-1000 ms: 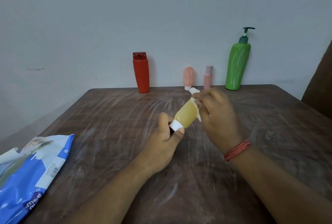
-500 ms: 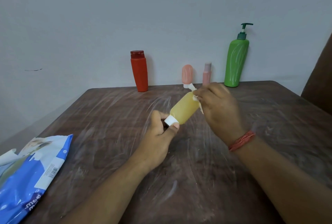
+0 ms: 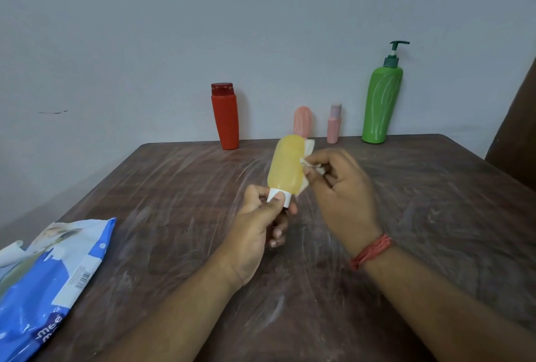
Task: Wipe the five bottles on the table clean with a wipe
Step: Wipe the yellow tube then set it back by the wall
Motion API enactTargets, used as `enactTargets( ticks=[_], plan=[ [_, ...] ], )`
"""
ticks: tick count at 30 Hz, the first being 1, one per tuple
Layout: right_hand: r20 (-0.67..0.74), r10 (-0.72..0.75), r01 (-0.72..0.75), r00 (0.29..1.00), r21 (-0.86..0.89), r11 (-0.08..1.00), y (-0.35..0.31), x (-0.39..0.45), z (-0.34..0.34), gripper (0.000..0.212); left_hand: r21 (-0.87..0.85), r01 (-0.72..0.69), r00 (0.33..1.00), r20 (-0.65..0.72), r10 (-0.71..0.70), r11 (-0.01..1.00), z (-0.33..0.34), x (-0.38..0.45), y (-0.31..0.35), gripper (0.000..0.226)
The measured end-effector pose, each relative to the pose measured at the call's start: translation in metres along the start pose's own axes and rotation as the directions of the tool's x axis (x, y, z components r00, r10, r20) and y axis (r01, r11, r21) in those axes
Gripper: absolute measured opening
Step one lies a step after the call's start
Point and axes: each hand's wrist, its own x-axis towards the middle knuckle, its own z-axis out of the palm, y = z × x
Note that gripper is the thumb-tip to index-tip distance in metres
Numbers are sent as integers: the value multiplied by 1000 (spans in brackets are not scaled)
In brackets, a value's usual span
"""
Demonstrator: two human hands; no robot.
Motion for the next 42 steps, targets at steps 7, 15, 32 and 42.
enactTargets(
  ticks=[7,15,32,42],
  plan=[
    [224,-66,63,972,19,998,-6,-14,15,10,67,-7,989,-149,17,998,-12,0,4,31],
    [126,200,-215,972,122,969,1,-11,12,16,182,31,997,-70,-19,983,-5,0,2,32],
    [311,-161,196,937,-84,977,-13,-19,12,11,-190,40,986,-152,-70,981,-7,4,1,34],
    [392,-277,376,877,-204,904,-22,-20,13,17,-101,0,982,-187,-19,995,-11,6,-1,7]
  ],
)
